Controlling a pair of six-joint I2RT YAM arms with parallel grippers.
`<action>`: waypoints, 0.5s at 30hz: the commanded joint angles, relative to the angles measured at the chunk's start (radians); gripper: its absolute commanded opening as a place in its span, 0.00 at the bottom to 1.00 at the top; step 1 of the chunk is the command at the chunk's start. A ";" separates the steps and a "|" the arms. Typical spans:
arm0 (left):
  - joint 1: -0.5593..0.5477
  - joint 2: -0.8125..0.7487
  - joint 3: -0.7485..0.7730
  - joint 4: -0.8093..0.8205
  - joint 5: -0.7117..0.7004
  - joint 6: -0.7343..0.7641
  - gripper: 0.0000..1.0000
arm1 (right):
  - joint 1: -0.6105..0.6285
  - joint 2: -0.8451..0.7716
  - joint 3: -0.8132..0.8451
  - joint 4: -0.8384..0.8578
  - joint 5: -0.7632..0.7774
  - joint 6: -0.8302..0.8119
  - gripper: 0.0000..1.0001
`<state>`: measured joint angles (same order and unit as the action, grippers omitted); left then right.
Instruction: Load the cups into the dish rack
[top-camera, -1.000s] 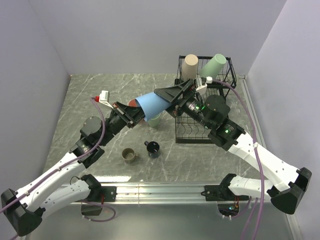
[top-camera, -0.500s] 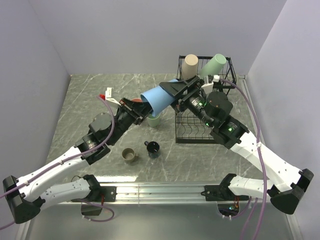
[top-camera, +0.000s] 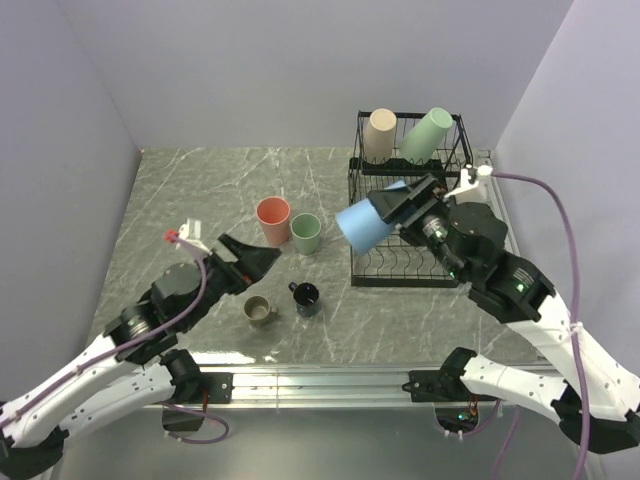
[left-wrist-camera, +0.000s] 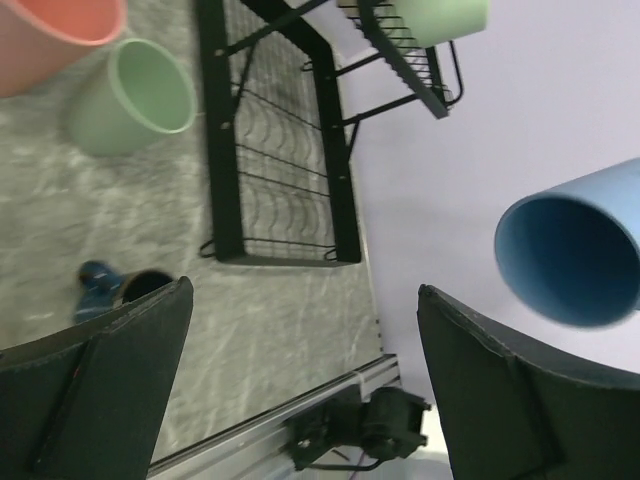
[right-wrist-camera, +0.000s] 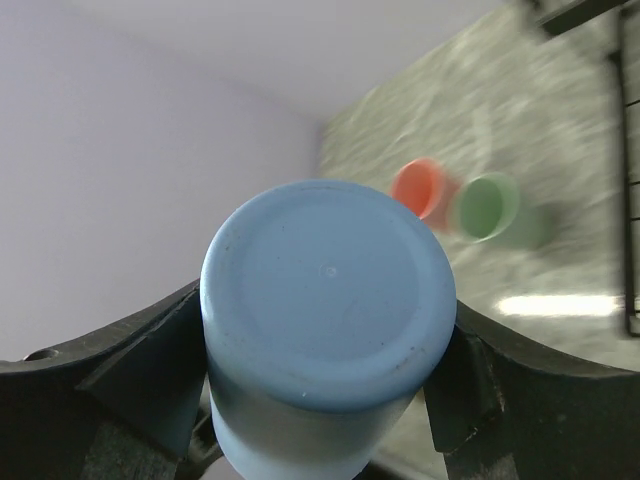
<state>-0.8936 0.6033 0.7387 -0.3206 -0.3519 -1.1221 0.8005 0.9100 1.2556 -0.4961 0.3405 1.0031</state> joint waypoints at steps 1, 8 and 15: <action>0.001 -0.110 -0.033 -0.192 -0.078 -0.061 0.99 | -0.003 -0.019 -0.018 -0.119 0.254 -0.103 0.00; 0.001 -0.157 0.004 -0.362 -0.062 -0.088 0.98 | -0.003 0.131 -0.081 -0.082 0.547 -0.173 0.00; 0.001 -0.112 0.096 -0.489 -0.036 -0.107 0.97 | -0.043 0.349 -0.114 0.080 0.755 -0.268 0.00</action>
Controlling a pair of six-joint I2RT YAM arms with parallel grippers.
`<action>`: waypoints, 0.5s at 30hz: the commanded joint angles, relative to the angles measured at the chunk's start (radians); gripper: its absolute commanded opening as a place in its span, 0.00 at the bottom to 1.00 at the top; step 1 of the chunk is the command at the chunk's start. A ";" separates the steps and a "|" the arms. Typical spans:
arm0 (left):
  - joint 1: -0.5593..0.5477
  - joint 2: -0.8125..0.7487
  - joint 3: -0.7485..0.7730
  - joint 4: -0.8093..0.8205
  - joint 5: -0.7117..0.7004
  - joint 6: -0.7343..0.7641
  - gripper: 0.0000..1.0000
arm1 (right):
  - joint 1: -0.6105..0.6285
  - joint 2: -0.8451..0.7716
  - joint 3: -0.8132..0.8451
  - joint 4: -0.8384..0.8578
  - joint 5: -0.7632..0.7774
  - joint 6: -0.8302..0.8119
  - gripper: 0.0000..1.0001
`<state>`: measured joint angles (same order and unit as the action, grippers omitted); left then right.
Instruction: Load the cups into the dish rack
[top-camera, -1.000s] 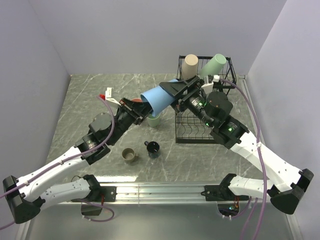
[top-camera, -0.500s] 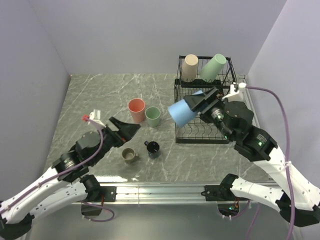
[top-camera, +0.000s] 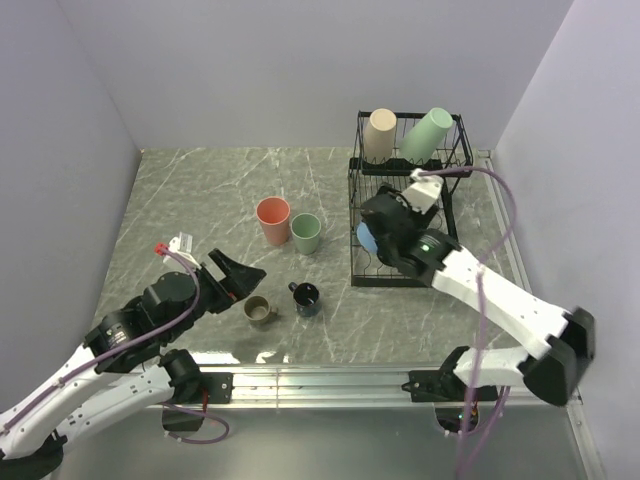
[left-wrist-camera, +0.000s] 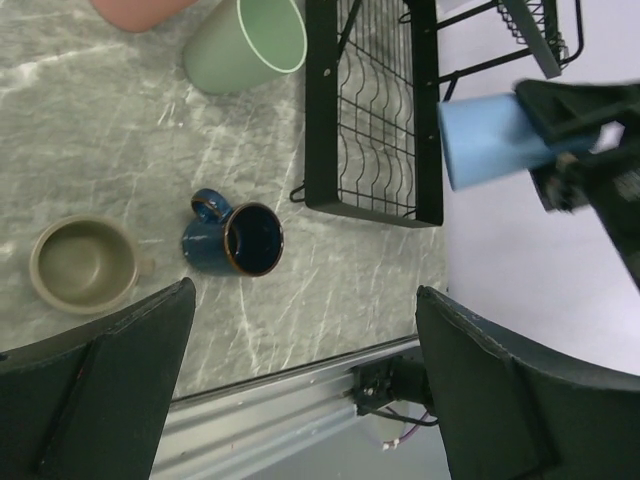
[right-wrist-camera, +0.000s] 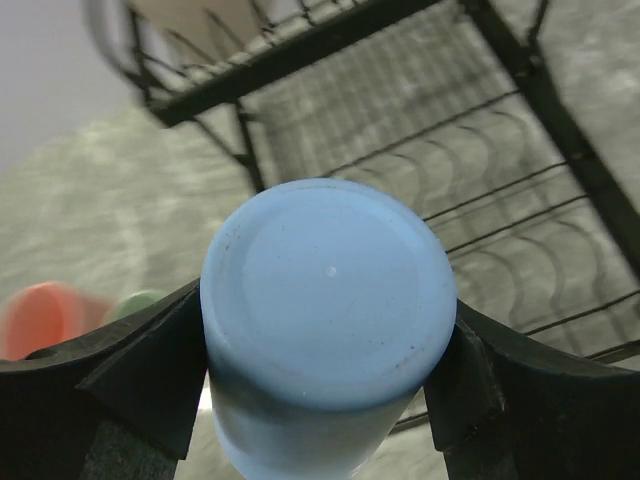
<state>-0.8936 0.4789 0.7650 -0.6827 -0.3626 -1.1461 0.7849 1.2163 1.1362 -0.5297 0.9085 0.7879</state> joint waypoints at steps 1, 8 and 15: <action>0.001 0.015 0.076 -0.135 -0.032 -0.084 0.97 | -0.044 0.067 0.007 0.144 0.197 -0.061 0.00; 0.001 0.013 0.109 -0.193 -0.053 -0.116 0.96 | -0.087 0.265 0.000 0.310 0.245 -0.116 0.00; 0.001 -0.016 0.086 -0.227 -0.045 -0.144 0.94 | -0.085 0.431 0.022 0.292 0.331 0.014 0.00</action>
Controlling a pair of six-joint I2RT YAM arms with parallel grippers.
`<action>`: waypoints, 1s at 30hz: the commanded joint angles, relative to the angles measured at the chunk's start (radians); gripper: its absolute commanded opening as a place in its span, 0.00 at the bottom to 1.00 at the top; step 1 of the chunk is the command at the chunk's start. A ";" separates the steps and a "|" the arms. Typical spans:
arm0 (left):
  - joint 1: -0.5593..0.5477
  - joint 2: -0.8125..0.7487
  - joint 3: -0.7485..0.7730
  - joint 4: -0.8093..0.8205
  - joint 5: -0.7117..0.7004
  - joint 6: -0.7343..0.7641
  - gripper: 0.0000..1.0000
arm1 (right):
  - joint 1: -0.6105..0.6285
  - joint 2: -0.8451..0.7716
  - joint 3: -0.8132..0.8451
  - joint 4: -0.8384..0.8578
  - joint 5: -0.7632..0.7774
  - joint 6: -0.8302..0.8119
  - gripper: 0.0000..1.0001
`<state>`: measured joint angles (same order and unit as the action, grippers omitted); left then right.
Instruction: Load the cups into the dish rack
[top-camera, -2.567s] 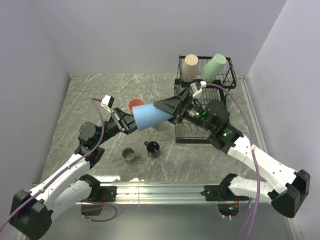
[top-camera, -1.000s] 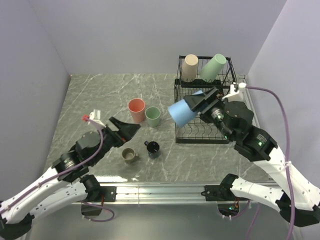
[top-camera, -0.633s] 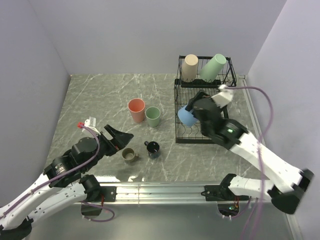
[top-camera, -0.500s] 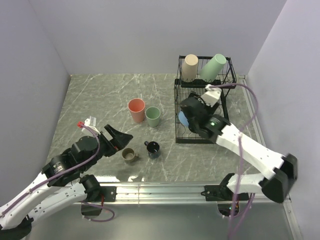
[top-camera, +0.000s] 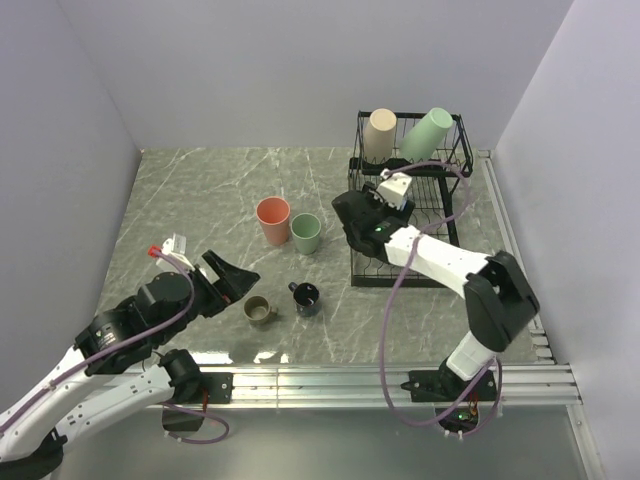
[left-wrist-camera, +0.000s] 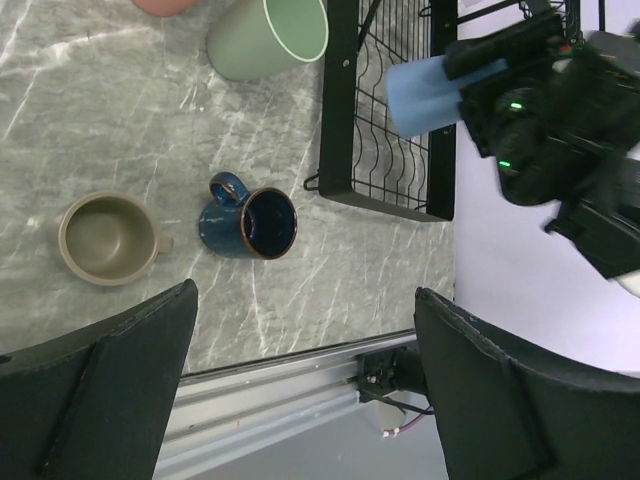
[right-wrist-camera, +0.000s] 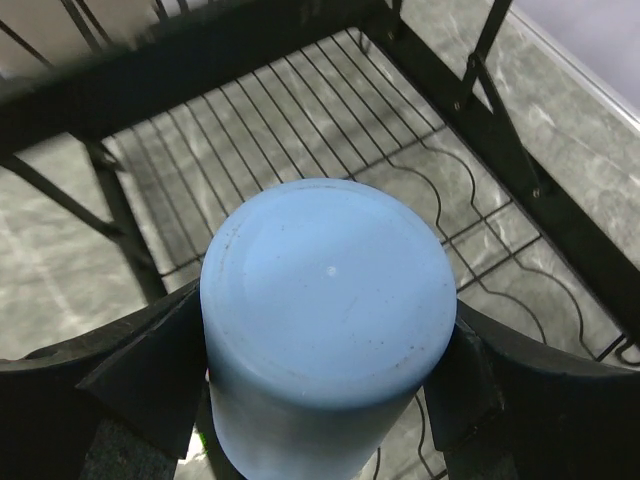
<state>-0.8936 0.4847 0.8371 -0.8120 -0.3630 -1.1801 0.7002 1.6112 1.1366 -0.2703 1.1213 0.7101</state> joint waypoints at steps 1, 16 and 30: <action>0.001 -0.029 0.008 -0.102 -0.045 -0.112 0.95 | -0.002 0.052 0.019 0.023 0.130 0.110 0.00; 0.001 -0.095 -0.041 -0.102 -0.044 -0.090 0.95 | -0.016 0.141 -0.081 0.232 -0.093 0.137 0.32; 0.001 -0.100 -0.049 -0.082 -0.042 -0.087 0.95 | 0.033 0.032 -0.139 0.295 -0.185 -0.053 0.94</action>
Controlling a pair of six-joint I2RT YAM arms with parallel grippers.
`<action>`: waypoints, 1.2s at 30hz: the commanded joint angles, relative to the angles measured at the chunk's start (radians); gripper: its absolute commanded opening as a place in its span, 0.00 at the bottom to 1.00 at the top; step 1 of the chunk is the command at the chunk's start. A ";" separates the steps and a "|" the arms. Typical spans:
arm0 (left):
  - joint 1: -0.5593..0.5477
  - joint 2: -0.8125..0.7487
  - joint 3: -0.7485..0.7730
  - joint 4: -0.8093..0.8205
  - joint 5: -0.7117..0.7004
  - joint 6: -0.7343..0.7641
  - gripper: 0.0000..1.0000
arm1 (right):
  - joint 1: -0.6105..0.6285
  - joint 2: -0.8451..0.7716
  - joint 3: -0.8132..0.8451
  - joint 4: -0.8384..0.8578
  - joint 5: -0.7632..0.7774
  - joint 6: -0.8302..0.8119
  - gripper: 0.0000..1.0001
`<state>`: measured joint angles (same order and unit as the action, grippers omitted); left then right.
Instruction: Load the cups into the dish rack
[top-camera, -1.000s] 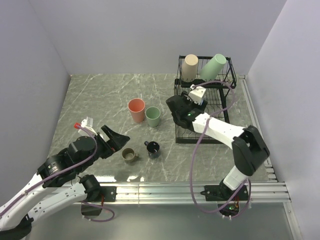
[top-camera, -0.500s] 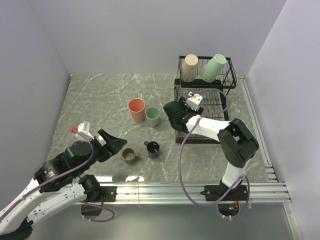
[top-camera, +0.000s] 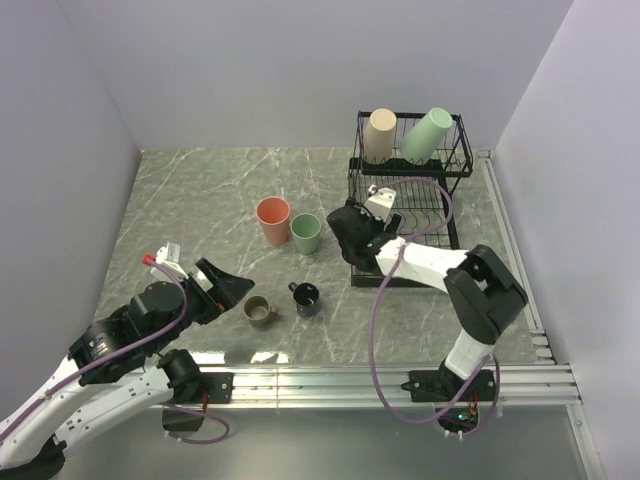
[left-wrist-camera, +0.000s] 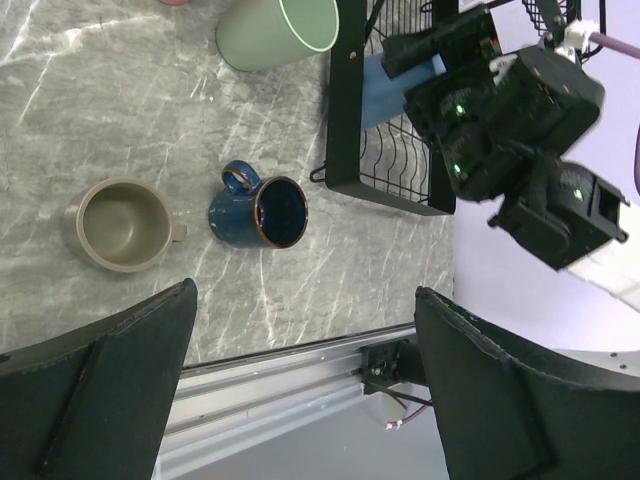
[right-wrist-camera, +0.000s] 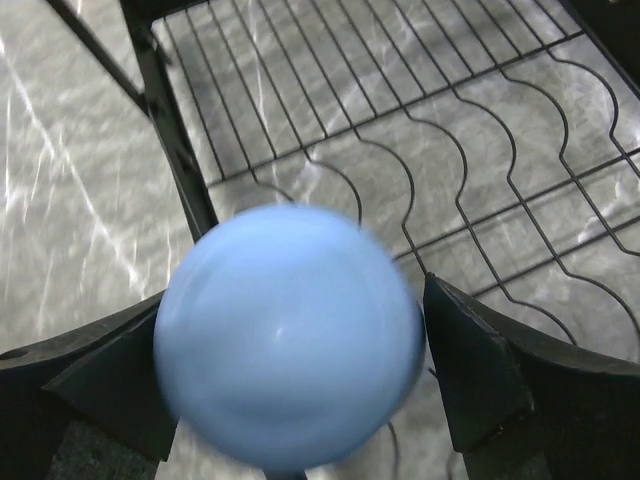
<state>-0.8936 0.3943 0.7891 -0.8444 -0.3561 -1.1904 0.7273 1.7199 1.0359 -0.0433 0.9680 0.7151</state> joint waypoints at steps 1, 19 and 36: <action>0.001 -0.009 0.002 -0.053 -0.049 -0.078 0.95 | 0.006 -0.106 -0.063 0.089 -0.041 -0.075 0.94; 0.001 0.001 0.055 -0.122 -0.151 -0.040 0.98 | 0.015 -0.601 -0.070 -0.119 -0.230 -0.131 0.99; 0.433 0.675 0.176 0.379 0.249 0.347 0.90 | 0.089 -1.086 0.138 -0.662 -0.554 -0.033 0.99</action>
<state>-0.5552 1.0248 0.9279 -0.6250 -0.2943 -0.9241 0.8139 0.6842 1.1278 -0.5579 0.4660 0.6430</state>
